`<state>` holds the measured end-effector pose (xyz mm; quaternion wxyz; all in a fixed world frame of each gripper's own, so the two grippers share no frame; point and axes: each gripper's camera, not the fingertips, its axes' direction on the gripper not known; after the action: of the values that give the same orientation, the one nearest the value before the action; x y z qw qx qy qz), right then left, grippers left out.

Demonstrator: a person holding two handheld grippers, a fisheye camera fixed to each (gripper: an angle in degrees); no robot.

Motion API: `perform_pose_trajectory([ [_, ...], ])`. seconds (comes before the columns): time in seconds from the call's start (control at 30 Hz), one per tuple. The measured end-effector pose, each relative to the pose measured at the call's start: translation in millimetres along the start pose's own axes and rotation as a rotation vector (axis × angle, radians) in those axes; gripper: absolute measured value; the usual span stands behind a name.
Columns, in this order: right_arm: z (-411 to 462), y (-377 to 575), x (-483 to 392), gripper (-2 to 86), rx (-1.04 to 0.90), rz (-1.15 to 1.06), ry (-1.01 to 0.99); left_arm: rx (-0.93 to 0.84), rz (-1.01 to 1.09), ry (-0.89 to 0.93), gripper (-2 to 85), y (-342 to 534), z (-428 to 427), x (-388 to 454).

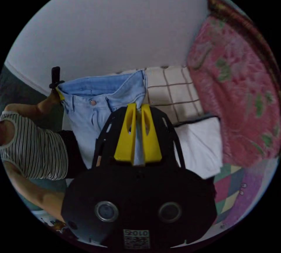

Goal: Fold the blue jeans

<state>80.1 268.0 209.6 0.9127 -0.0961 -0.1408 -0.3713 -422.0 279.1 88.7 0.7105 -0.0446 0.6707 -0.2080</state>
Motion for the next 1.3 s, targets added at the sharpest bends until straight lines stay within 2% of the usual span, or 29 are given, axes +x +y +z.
perform_pose_trajectory([
  [0.07, 120, -46, 19, 2.3, -0.099, 0.034, -0.074, -0.06, -0.028, -0.123, 1.4, 22, -1, -48],
  [0.17, 234, -91, 25, 2.4, -0.203, 0.047, -0.067, -0.144, -0.08, -0.231, 1.6, 45, 0, -117],
  [0.37, 344, -155, 34, 2.6, -0.276, 0.006, 0.017, -0.136, -0.155, -0.272, 2.3, 46, -24, -219],
  [0.53, 398, -179, 43, 3.7, -0.206, 0.027, -0.023, -0.122, -0.266, -0.386, 3.1, 48, -45, -281],
  [0.63, 452, -169, 40, 5.8, -0.196, 0.076, 0.039, -0.211, -0.307, -0.542, 4.7, 60, -35, -311],
  [0.7, 473, -154, 39, 6.2, -0.136, 0.142, 0.032, -0.247, -0.316, -0.674, 6.1, 68, -28, -328],
  [0.77, 476, -124, 38, 6.1, 0.025, 0.239, 0.04, -0.244, -0.33, -0.719, 6.9, 73, -27, -339],
  [0.83, 469, -100, 37, 6.1, 0.075, 0.269, 0.028, -0.25, -0.337, -0.744, 7.5, 77, -27, -347],
  [1.03, 403, 39, -30, 5.4, 0.328, 0.239, 0.167, -0.278, -0.3, -0.846, 8.0, 94, -30, -352],
  [1.17, 388, 178, -104, 6.0, 0.374, 0.322, 0.279, -0.314, -0.255, -0.927, 7.5, 99, -41, -354],
  [1.3, 384, 293, -162, 5.9, 0.297, 0.473, 0.318, -0.354, -0.132, -1.036, 6.3, 100, -40, -333],
])
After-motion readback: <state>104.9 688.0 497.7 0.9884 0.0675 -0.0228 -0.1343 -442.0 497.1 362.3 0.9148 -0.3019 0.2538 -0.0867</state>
